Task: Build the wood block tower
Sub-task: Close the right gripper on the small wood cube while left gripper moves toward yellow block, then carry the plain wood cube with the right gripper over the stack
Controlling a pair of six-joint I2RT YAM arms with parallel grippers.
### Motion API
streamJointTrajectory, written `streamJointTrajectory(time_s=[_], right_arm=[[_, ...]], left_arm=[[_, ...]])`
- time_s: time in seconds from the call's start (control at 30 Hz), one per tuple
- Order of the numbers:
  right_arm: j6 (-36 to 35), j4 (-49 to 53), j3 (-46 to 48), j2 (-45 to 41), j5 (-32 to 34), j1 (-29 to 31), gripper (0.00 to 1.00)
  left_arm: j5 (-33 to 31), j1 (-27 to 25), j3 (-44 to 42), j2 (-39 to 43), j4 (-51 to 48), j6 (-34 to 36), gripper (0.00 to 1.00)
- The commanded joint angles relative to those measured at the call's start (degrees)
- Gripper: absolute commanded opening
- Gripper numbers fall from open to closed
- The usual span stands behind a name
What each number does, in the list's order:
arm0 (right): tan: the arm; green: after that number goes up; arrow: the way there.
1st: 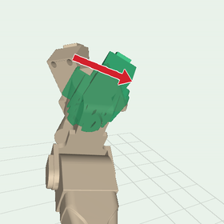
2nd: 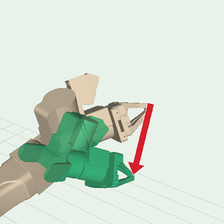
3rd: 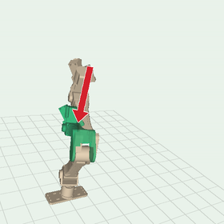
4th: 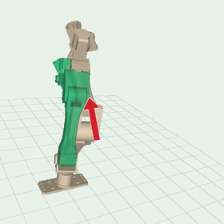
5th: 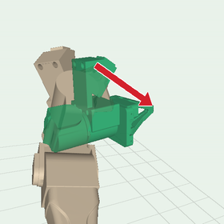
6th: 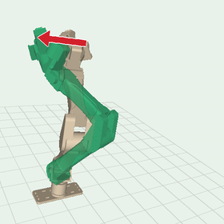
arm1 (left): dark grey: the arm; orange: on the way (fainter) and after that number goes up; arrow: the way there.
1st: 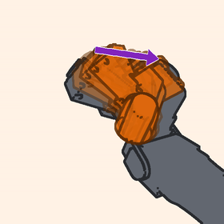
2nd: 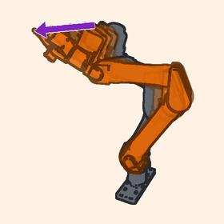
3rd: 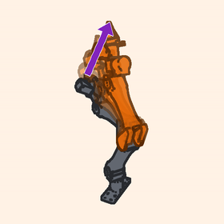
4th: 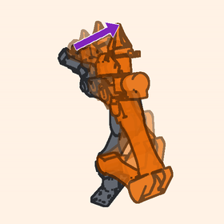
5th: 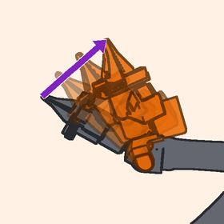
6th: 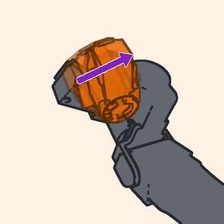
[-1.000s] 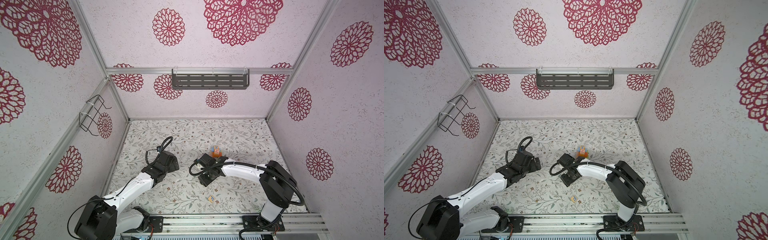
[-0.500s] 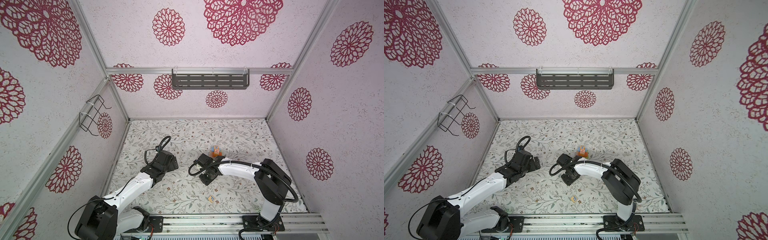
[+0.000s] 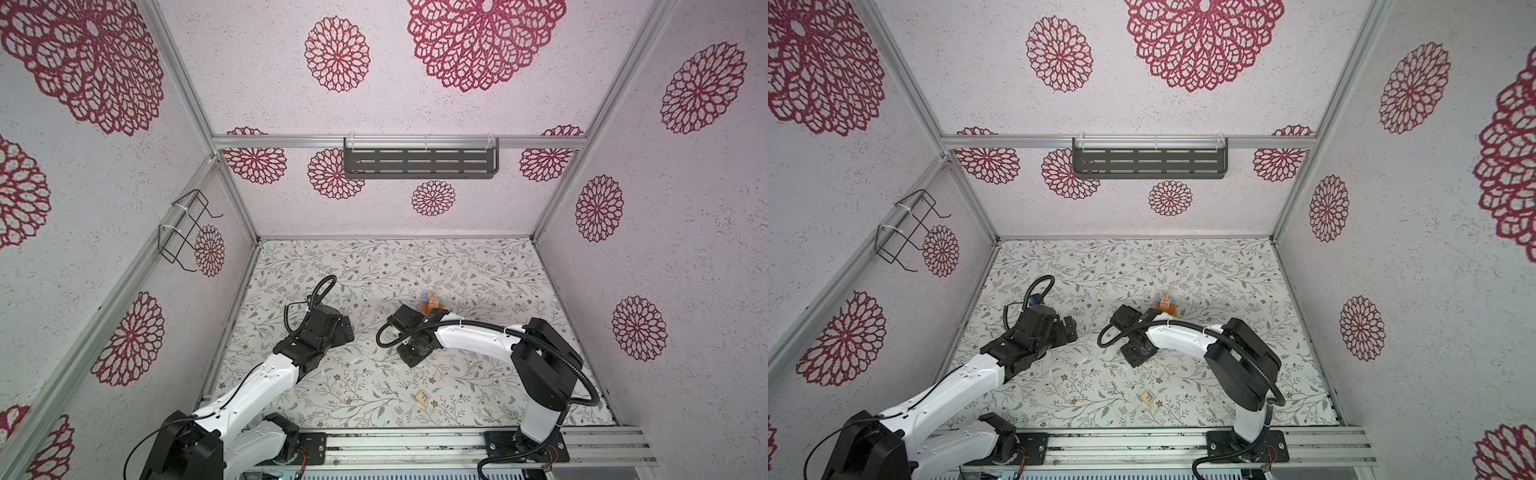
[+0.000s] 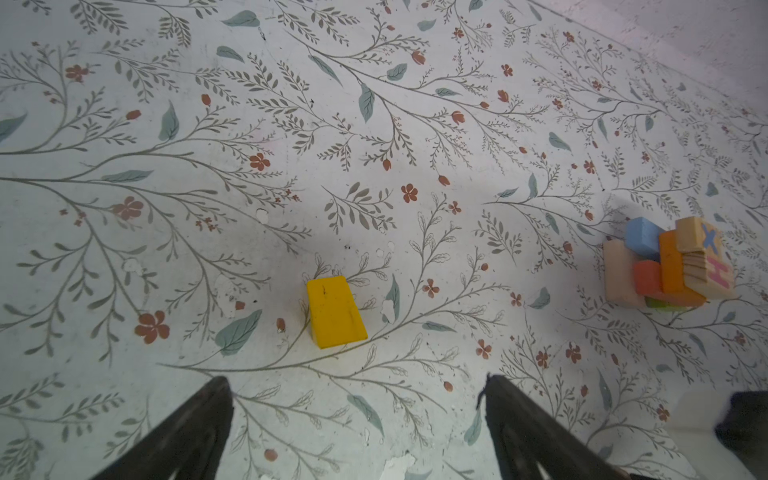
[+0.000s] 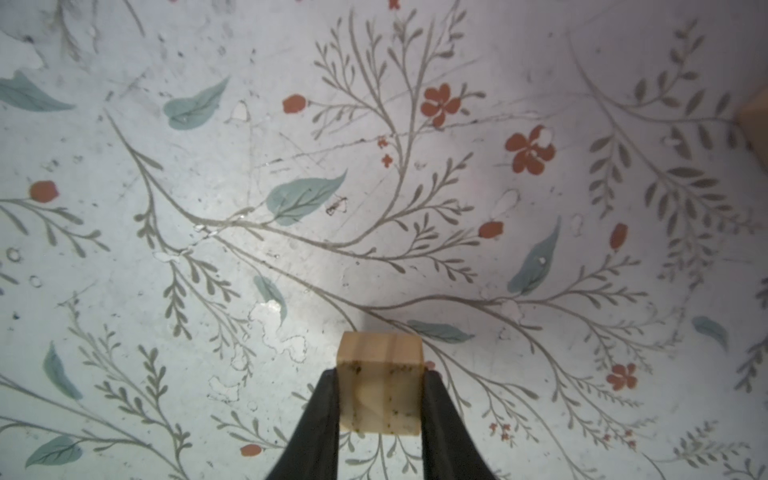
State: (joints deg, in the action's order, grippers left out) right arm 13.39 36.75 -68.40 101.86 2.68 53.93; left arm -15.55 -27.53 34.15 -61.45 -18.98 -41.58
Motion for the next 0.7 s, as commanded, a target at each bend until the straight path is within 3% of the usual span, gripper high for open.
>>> streamJointTrajectory(time_s=[0.0,0.27,0.67], right_arm=[[3.23,3.13,-2.86,-4.56,2.3,0.34,0.27],[7.45,8.46,-10.26,-4.29,5.05,-1.11,0.27],[10.04,12.26,-16.99,-3.88,3.94,-12.02,0.27]], left_arm=[[1.0,0.43,-1.09,2.84,-0.72,-0.59,0.97],[2.72,0.44,-0.72,1.54,0.27,-0.24,0.97],[3.31,0.46,6.32,-7.99,5.61,2.11,0.97]])
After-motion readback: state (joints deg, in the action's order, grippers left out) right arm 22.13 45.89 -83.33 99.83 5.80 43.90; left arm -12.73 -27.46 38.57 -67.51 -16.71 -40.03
